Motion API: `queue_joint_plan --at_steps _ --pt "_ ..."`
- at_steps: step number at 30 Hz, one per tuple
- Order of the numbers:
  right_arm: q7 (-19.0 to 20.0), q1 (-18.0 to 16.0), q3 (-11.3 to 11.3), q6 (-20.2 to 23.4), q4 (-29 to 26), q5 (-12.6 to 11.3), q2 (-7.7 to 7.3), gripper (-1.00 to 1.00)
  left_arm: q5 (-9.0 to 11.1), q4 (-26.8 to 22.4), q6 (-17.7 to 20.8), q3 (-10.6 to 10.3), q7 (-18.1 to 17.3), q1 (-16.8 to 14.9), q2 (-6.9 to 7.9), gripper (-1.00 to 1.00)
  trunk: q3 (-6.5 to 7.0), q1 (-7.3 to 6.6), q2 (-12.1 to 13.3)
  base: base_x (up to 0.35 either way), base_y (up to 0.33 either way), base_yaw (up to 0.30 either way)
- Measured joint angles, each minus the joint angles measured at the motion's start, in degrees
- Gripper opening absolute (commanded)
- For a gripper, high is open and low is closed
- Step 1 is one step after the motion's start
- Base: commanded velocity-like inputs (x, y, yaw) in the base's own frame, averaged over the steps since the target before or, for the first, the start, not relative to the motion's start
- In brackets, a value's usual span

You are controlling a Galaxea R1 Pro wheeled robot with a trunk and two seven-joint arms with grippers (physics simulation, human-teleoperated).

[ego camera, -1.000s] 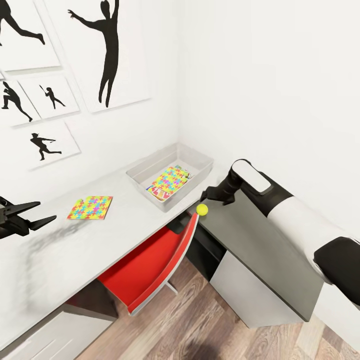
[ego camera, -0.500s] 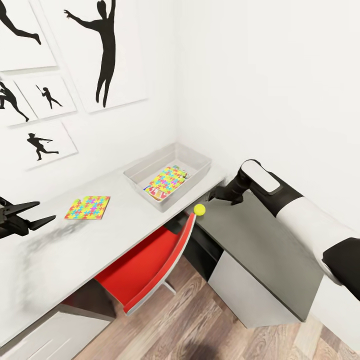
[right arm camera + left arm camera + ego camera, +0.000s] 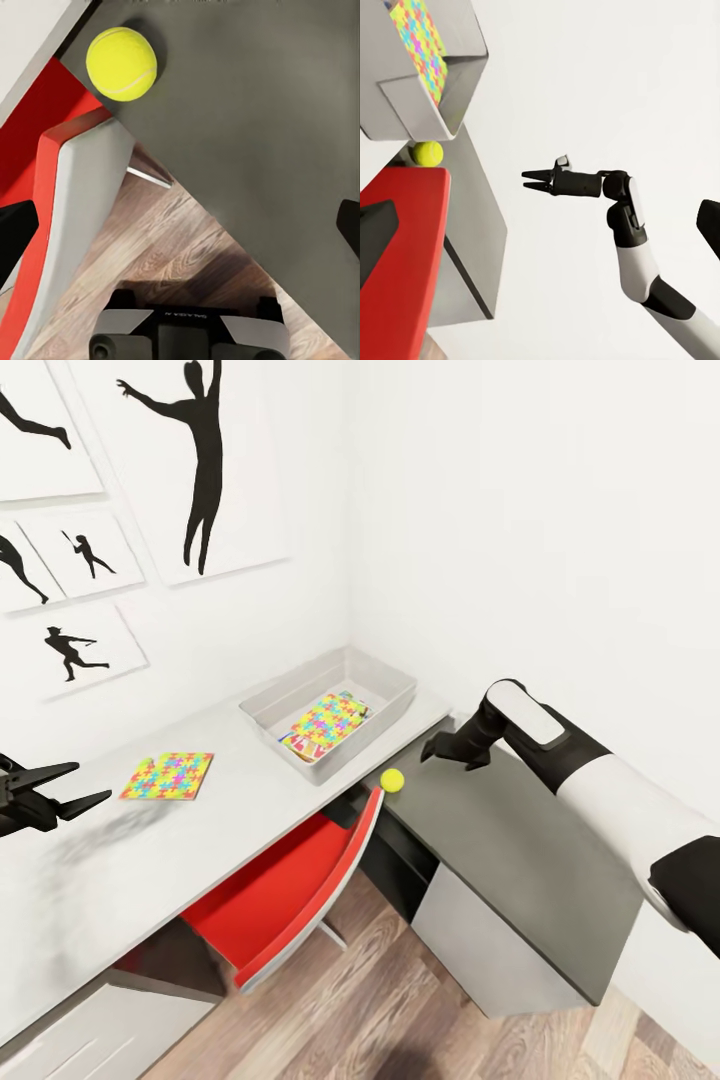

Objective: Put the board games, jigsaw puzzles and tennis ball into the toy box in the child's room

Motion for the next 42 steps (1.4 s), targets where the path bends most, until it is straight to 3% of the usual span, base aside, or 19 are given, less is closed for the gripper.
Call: queue_joint_plan --at_steps 10,36,42 --pt "0.0 0.0 0.5 0.0 0.0 0.0 0.79 1.00 -0.1 0.0 0.0 0.0 0.0 0.0 0.01 1.00 0.00 0.01 0.0 0.059 -0.055 0.000" --pt "0.1 0.0 0.8 0.0 -0.1 0.1 0.92 1.00 0.0 0.0 0.0 0.0 0.0 0.0 0.05 1.00 0.00 0.01 0.0 0.062 -0.034 0.000" --pt "0.1 0.0 0.7 0.0 -0.1 2.9 0.98 1.00 0.0 0.1 0.0 -0.1 0.0 0.0 -0.01 1.00 0.00 0.01 0.0 0.006 -0.008 0.000"
